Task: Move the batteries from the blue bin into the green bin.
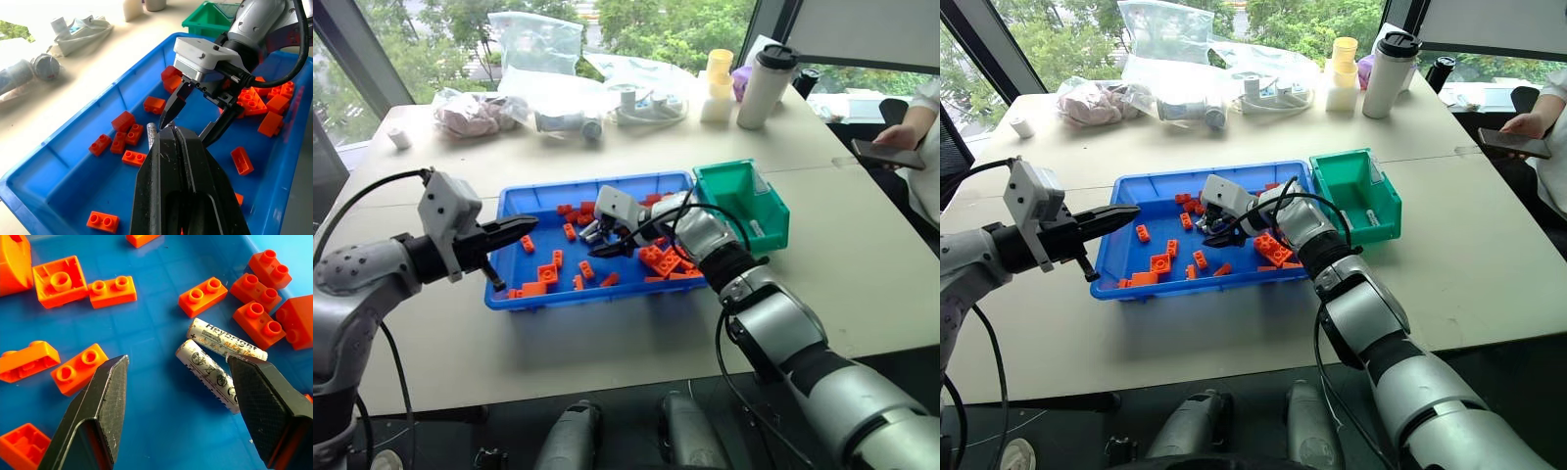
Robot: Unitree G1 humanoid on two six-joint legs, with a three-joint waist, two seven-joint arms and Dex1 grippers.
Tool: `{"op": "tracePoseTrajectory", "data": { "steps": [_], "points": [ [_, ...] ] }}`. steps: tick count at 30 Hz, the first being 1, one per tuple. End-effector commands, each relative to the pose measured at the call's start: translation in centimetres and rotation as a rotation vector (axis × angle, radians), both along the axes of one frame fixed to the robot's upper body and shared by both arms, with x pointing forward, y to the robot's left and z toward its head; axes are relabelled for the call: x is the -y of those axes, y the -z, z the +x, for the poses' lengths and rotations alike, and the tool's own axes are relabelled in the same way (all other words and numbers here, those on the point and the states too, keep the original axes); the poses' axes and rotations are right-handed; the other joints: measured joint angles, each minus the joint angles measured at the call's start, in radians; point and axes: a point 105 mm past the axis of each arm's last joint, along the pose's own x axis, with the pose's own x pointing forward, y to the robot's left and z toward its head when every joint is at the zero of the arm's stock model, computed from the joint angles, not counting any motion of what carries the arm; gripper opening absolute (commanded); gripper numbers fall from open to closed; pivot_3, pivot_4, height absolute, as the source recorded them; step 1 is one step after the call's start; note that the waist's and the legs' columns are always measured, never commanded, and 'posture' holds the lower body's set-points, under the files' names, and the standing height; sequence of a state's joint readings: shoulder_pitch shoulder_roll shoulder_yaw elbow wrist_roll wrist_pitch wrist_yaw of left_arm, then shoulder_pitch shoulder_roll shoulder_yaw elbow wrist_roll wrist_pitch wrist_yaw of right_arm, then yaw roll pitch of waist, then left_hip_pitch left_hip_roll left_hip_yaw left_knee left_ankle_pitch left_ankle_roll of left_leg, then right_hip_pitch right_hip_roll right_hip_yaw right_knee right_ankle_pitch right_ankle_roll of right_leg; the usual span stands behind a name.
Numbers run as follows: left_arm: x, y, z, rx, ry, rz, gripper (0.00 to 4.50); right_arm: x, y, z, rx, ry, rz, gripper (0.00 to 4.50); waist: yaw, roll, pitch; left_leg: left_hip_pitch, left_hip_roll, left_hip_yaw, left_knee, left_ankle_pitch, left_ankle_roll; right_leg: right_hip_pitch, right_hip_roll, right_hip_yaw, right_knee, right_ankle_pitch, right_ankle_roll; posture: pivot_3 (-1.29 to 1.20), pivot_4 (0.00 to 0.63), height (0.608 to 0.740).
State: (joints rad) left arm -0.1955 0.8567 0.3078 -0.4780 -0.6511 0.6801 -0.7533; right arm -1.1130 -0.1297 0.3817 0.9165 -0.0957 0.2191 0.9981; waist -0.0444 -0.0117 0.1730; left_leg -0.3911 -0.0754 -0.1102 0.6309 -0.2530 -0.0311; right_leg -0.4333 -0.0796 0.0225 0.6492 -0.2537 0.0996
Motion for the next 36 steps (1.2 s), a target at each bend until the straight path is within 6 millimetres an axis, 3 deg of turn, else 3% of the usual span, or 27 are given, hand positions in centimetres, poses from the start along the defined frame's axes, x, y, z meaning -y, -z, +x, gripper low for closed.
{"op": "tracePoseTrajectory", "data": {
  "steps": [1, 8, 11, 15, 16, 21, 24, 27, 31, 36],
  "points": [
    [-0.2, -1.4, -0.4, 0.059, -0.01, 0.017, 0.0, -0.6, -1.0, 0.3, 0.04, -0.02, 0.012, 3.26, 0.0, 0.0, 0.0, 0.0, 0.0, 0.0, 0.0, 0.0, 0.0, 0.0, 0.0, 0.0, 0.0, 0.0, 0.0, 0.0, 0.15, 0.74],
    [-0.1, -1.4, -0.4, 0.064, -0.016, 0.018, 0.0, -0.6, 0.4, 0.3, 0.014, -0.027, -0.036, 3.26, -0.001, 0.0, 0.0, 0.0, 0.0, 0.0, 0.0, 0.0, 0.0, 0.0, 0.0, 0.0, 0.0, 0.0, 0.0, 0.0, 0.15, 0.74],
    [-0.2, -1.5, -0.3, 0.068, -0.02, 0.018, 0.0, -0.5, 0.6, 0.3, 0.011, -0.023, -0.046, 2.46, -0.001, 0.0, 0.0, 0.0, 0.0, 0.0, 0.0, 0.0, 0.0, 0.0, 0.0, 0.0, 0.0, 0.0, 0.0, 0.0, 0.15, 0.74],
    [-0.2, -1.4, -0.2, 0.068, -0.023, 0.017, 0.0, -0.6, 0.4, 0.4, 0.01, -0.025, -0.035, 0.35, -0.001, 0.0, 0.0, 0.0, 0.0, 0.0, 0.0, 0.0, 0.0, 0.0, 0.0, 0.0, 0.0, 0.0, 0.0, 0.0, 0.15, 0.74],
    [-0.2, -1.4, -0.2, 0.067, -0.022, 0.015, 0.0, -0.5, 0.3, 0.4, 0.017, -0.021, -0.033, 0.04, -0.001, 0.0, 0.0, 0.0, 0.0, 0.0, 0.0, 0.0, 0.0, 0.0, 0.0, 0.0, 0.0, 0.0, 0.0, 0.0, 0.15, 0.74],
    [0.0, -1.3, -0.2, 0.065, -0.015, 0.009, 0.0, 0.6, -1.9, 1.0, 0.087, -0.02, -0.003, 0.06, 0.001, 0.0, 0.0, 0.0, 0.0, 0.0, 0.0, 0.0, 0.0, 0.0, 0.0, 0.0, 0.0, 0.0, 0.0, 0.0, 0.15, 0.74],
    [0.4, -1.1, -0.1, 0.062, 0.001, -0.003, 0.0, 4.3, -7.5, 1.0, 0.205, 0.068, 0.132, 0.06, 0.009, 0.001, 0.001, -0.001, -0.001, -0.001, 0.001, 0.0, 0.0, 0.0, 0.0, -0.001, 0.0, 0.0, 0.0, 0.0, 0.15, 0.74],
    [0.8, -0.7, 0.0, 0.056, 0.015, -0.009, 0.0, 8.8, -10.4, -0.7, 0.281, 0.157, 0.174, 0.06, 0.026, 0.001, 0.001, -0.003, -0.001, -0.001, 0.001, 0.0, 0.001, -0.001, -0.001, -0.001, -0.001, 0.0, 0.0, 0.0, 0.15, 0.74],
    [1.4, -0.3, 0.4, 0.046, 0.045, -0.024, 0.0, 14.9, -12.1, -2.0, 0.325, 0.389, 0.151, 0.06, 0.028, 0.0, 0.0, -0.002, -0.001, 0.0, 0.001, -0.001, 0.002, 0.0, -0.001, -0.001, -0.001, 0.0, 0.0, 0.0, 0.15, 0.74],
    [2.2, -0.3, 1.2, 0.049, 0.088, -0.029, 0.0, 19.0, -12.3, -2.3, 0.344, 0.568, 0.114, 0.06, 0.024, 0.0, 0.0, 0.0, 0.001, 0.002, 0.001, -0.001, 0.002, 0.0, 0.0, 0.0, 0.0, 0.0, 0.0, 0.0, 0.15, 0.74]
  ]
}}
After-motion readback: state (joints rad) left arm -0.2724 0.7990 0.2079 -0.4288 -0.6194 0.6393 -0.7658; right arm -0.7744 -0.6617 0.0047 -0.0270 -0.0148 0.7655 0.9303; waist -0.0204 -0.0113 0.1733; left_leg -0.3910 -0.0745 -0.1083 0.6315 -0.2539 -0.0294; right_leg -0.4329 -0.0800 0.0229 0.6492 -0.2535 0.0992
